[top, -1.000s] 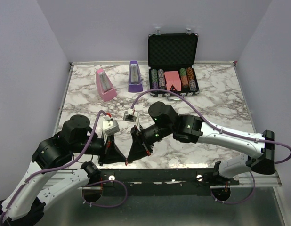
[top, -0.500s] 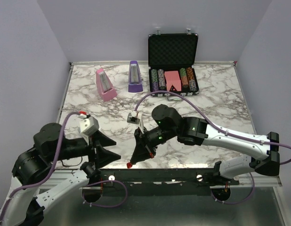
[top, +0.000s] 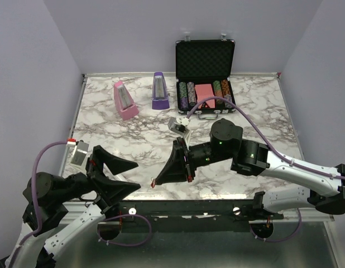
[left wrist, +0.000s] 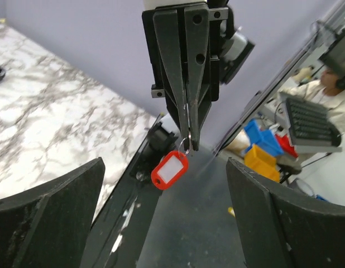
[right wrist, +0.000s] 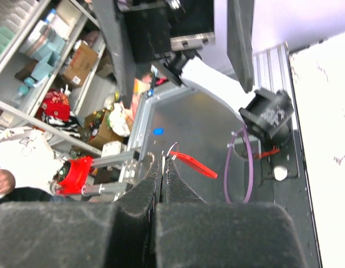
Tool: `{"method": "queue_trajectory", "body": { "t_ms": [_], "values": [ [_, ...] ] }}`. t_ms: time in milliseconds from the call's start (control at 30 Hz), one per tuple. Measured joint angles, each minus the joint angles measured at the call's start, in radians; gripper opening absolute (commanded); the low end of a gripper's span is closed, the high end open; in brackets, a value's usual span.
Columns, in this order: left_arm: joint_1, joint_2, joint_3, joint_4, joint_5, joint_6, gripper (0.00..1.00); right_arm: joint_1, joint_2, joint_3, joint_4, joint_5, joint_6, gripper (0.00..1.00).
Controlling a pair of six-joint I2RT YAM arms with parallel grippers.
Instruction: Remove the keys from the keyring
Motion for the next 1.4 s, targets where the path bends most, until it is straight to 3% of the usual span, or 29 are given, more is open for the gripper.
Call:
{"method": "queue_trajectory", "body": {
  "t_ms": [200,467,1133,1400],
  "values": [
    [0.0,-0.046,-0.109,0.215,0.002,-0.129,0.99,0.0,-0.016,-0.006,0.119,0.029,0.017,0.01],
    [0.0,-0.041,-0.14,0.38,0.028,-0.19,0.9,0.0,0.008,-0.006,0.174,0.042,0.027,0.01],
    [0.0,-0.006,-0.189,0.433,0.063,-0.211,0.66,0.0,0.022,-0.006,0.203,0.058,0.027,0.01],
    [0.0,0.005,-0.194,0.447,0.087,-0.22,0.51,0.0,0.022,-0.006,0.208,0.067,0.027,0.01]
  ]
}}
